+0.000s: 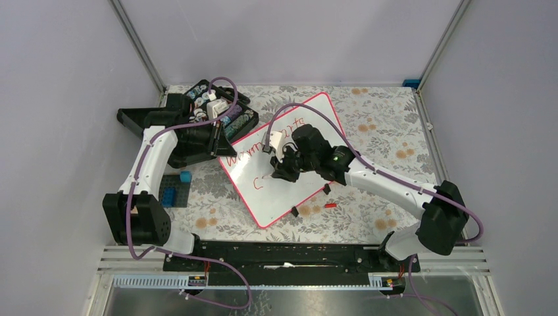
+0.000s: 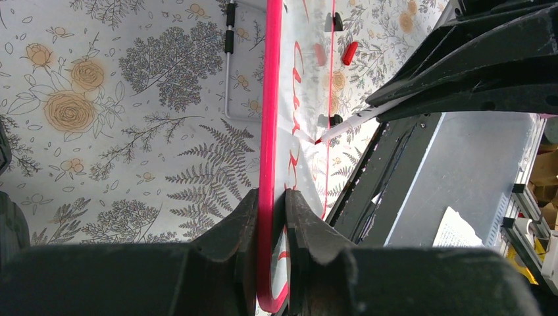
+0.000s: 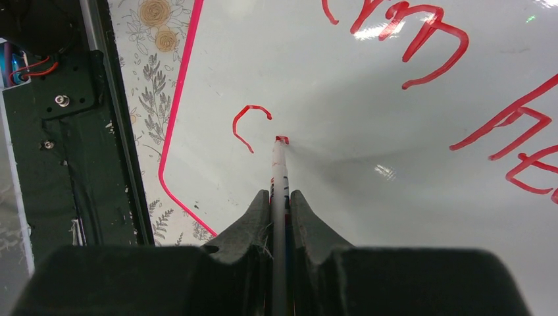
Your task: Write a sentence on the whiteboard
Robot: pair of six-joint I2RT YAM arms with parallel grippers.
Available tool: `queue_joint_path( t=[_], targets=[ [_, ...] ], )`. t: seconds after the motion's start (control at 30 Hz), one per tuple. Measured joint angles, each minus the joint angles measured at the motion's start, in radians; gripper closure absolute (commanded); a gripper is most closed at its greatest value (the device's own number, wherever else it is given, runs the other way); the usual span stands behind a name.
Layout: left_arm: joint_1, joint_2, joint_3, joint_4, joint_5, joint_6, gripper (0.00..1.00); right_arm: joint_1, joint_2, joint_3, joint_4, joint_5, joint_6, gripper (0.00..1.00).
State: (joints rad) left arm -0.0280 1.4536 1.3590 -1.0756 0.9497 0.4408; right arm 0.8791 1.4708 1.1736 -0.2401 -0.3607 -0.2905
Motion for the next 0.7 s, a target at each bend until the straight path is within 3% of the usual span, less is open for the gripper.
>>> queue_joint_path(
  t=[0.7],
  targets=[
    [0.002, 0.005, 0.000, 0.001, 0.006, 0.000, 1.00, -0.002, -0.031, -0.061, -0.018, 0.006, -0.024, 1.00]
  ],
)
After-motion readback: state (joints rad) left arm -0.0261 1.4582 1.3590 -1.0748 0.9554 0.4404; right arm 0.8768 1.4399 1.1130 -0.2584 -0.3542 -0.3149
